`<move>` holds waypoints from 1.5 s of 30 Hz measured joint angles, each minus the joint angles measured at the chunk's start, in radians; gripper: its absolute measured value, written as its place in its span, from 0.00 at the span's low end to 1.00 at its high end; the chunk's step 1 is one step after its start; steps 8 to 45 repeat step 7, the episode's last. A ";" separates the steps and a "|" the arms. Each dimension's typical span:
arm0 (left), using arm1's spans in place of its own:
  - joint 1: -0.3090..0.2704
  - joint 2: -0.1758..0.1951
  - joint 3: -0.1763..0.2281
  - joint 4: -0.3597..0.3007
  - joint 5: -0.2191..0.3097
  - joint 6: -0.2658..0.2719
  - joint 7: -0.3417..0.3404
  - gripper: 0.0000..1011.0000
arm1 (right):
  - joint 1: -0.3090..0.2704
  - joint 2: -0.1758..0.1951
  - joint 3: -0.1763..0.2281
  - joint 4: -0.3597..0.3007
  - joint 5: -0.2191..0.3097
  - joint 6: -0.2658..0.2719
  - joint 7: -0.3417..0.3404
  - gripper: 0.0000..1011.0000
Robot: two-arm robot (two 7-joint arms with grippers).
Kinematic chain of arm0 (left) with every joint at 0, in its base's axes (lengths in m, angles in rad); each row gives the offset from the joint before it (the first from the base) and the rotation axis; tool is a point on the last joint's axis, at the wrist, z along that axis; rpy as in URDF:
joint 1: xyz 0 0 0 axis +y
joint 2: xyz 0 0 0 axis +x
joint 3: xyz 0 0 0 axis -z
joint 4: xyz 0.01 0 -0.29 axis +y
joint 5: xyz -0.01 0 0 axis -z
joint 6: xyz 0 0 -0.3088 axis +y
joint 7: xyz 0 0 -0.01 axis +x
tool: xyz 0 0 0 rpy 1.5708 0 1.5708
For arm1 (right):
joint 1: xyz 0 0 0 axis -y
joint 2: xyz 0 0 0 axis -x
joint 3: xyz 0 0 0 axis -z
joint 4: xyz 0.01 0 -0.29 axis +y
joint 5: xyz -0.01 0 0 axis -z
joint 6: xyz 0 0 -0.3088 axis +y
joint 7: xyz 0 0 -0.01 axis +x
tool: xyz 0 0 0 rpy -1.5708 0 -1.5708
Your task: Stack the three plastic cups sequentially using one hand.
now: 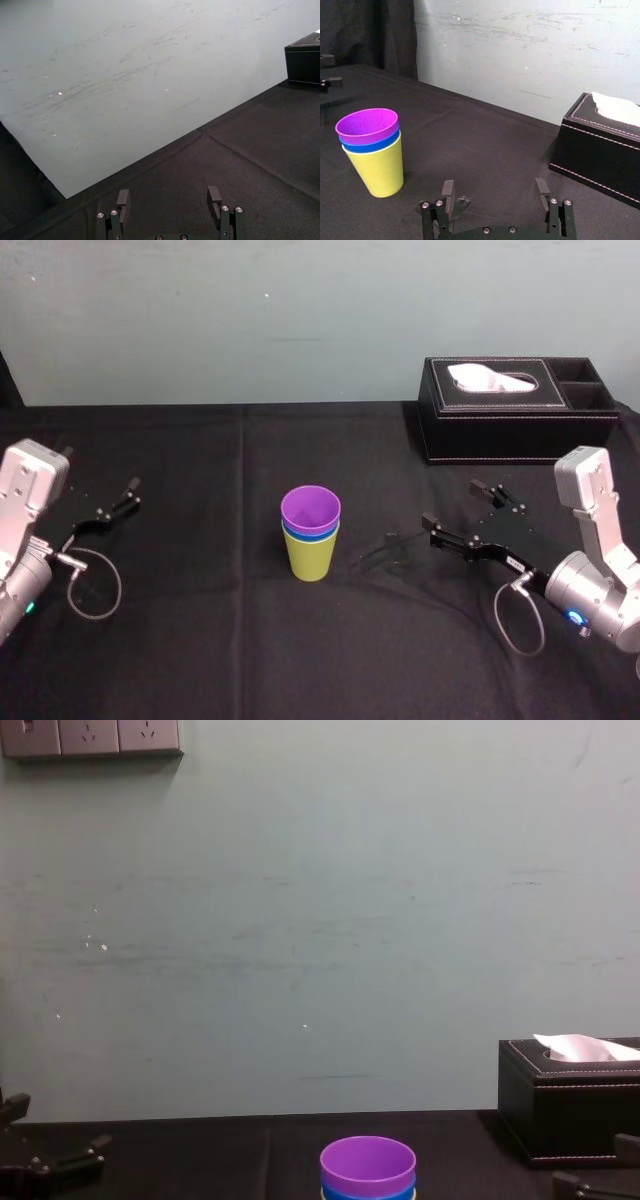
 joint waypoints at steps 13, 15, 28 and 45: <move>0.000 0.000 0.000 0.000 0.000 0.000 0.000 1.00 | 0.002 0.000 -0.002 -0.003 0.000 0.001 0.000 0.99; 0.000 0.000 0.000 0.000 0.000 0.000 0.000 1.00 | 0.002 0.000 -0.002 -0.003 0.000 0.001 0.000 0.99; 0.000 0.000 0.000 0.000 0.000 0.000 0.000 1.00 | 0.002 0.000 -0.002 -0.003 0.000 0.001 0.000 0.99; 0.000 0.000 0.000 0.000 0.000 0.000 0.000 1.00 | 0.002 0.000 -0.002 -0.003 0.000 0.001 0.000 0.99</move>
